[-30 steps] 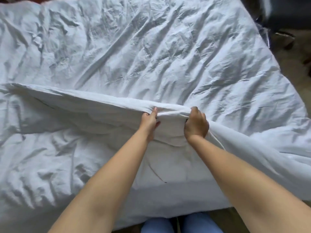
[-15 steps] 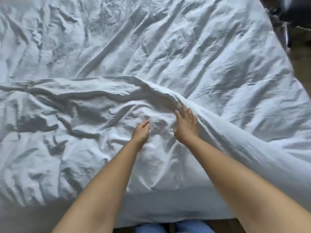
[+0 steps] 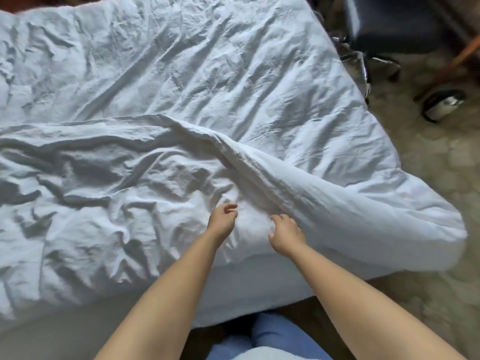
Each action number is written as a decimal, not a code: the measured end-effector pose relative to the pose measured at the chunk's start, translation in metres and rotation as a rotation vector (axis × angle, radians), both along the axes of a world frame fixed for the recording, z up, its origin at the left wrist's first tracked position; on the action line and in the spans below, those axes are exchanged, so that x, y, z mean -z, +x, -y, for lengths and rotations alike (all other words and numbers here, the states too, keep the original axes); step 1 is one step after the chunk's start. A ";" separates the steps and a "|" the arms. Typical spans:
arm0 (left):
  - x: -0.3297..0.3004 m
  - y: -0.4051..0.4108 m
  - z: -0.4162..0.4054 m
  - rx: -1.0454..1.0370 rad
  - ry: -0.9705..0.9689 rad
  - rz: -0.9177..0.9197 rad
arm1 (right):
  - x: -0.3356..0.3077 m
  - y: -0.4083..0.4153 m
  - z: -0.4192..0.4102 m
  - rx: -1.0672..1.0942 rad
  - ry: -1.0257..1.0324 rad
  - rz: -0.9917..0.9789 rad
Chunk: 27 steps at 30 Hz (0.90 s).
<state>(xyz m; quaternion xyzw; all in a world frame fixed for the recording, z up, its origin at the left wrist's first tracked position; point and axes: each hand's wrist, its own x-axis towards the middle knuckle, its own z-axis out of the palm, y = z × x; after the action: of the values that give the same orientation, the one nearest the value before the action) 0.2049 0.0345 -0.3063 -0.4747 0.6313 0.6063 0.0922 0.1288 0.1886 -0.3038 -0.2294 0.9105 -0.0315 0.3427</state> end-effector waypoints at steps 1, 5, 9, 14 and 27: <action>0.002 -0.001 -0.015 0.015 0.034 0.004 | 0.000 0.001 -0.017 0.007 0.035 0.004; 0.006 -0.008 -0.074 0.114 0.106 0.021 | 0.005 -0.002 -0.073 -0.033 0.128 0.008; 0.010 -0.029 -0.123 0.126 0.135 0.059 | 0.018 -0.013 -0.115 0.006 0.161 0.109; 0.011 -0.075 -0.181 0.058 0.226 0.123 | 0.040 -0.059 -0.166 -0.013 0.295 0.019; -0.025 -0.235 -0.292 -0.318 0.084 -0.071 | 0.005 -0.264 -0.232 -0.848 -0.116 -0.506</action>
<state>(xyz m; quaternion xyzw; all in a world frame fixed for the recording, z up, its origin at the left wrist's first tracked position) -0.0299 0.3266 -0.2808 -0.5427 0.5251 0.6555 -0.0073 -0.1356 0.4206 -0.3091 -0.5986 0.7884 0.1169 0.0801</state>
